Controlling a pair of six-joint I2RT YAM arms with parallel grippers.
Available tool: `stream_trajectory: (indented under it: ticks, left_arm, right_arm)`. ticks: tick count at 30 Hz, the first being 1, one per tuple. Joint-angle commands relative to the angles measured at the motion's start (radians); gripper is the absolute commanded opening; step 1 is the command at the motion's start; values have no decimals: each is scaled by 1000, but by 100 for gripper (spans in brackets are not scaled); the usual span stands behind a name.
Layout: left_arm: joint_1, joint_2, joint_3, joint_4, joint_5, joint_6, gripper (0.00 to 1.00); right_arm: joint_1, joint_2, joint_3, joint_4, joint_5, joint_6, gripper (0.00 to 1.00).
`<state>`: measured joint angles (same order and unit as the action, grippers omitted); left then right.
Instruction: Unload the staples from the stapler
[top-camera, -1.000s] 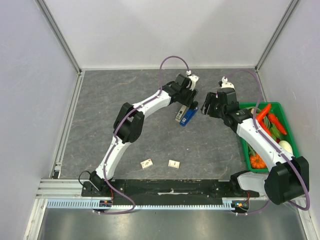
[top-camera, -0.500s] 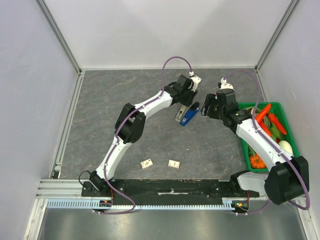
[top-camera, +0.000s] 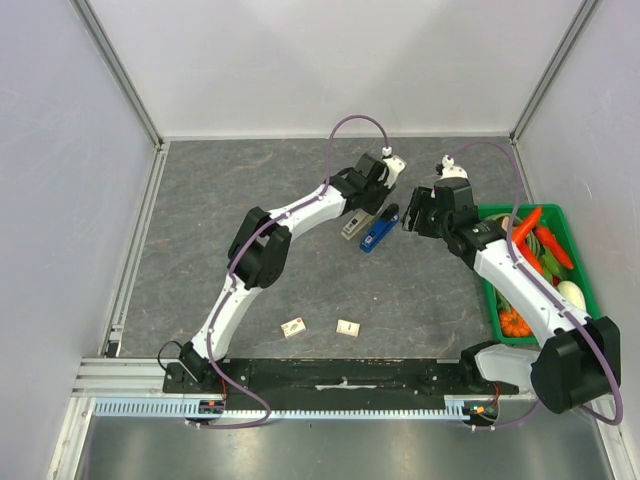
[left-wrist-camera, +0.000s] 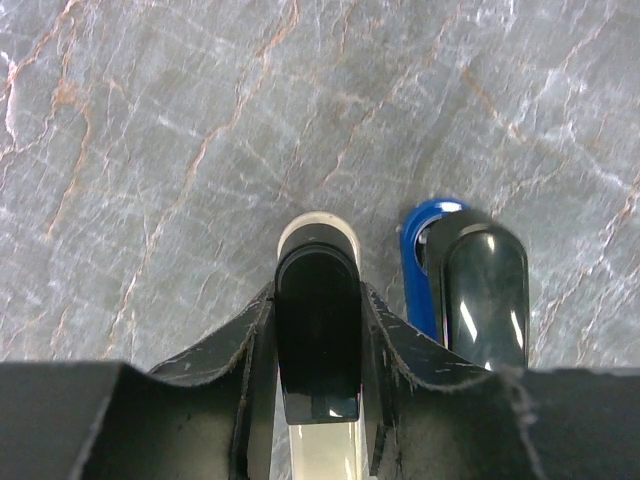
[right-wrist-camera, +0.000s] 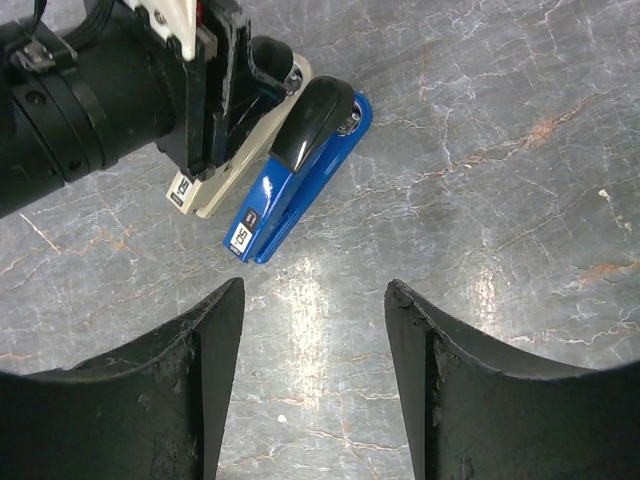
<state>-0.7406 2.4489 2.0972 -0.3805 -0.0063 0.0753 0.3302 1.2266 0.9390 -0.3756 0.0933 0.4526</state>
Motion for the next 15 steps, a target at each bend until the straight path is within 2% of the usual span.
stream_trajectory:
  ticks: [1, 10, 15]
  left_arm:
    - [-2, -157, -87, 37, -52, 101, 2]
    - [-2, -405, -293, 46, -60, 139, 2]
    - [-2, -588, -434, 25, 32, 112, 2]
  right_arm:
    - [4, -45, 9, 14, -30, -8, 66]
    - [7, -93, 56, -14, -82, -26, 67]
    - [7, -113, 115, -68, -190, -87, 67]
